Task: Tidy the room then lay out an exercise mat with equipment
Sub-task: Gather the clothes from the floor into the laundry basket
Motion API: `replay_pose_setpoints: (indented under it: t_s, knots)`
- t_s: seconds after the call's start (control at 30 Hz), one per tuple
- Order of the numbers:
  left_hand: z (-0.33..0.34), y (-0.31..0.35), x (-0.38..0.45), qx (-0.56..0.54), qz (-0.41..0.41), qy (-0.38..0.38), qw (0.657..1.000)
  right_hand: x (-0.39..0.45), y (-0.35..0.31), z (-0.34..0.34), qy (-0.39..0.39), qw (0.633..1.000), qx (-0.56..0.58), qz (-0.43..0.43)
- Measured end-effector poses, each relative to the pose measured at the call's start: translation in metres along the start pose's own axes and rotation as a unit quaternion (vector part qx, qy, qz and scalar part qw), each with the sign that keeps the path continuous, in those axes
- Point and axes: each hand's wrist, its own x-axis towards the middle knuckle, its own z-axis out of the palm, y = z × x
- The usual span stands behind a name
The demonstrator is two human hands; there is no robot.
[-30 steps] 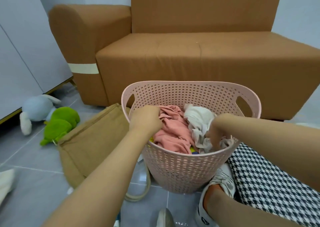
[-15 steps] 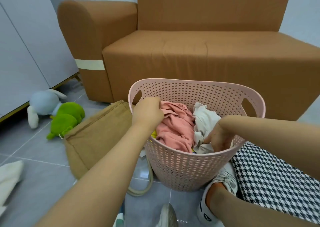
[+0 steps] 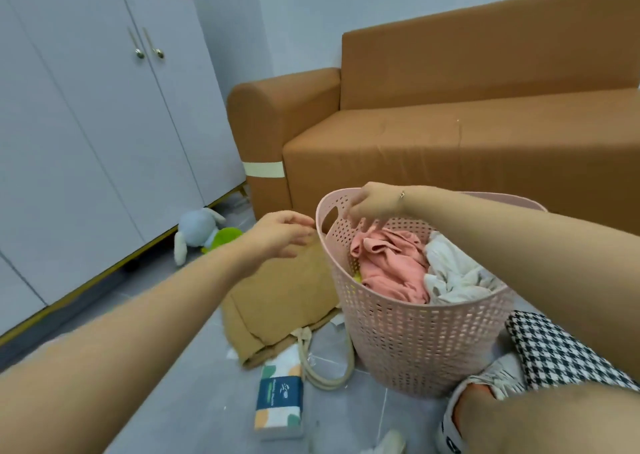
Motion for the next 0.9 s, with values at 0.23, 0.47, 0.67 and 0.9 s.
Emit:
replay_pose_setpoints:
  t_s: [0.23,0.47,0.67,0.9]
  knots:
    - [-0.100,-0.024,-0.024,0.258,-0.086,-0.054,0.961,0.008,-0.066,0.057,0.041,0.992,0.003,-0.119]
    - [-0.153,-0.106,-0.045,0.253,-0.156,-0.051,0.953,0.023,-0.109,0.127,-0.061,0.977,-0.093,-0.181]
    - [-0.177,-0.221,-0.024,0.189,-0.218,0.042,0.957,0.067,-0.140,0.178,-0.121,0.956,-0.186,-0.193]
    - [-0.186,-0.332,0.007,0.203,-0.267,0.135,0.932,0.128,-0.150,0.261,-0.115,0.977,-0.054,-0.170]
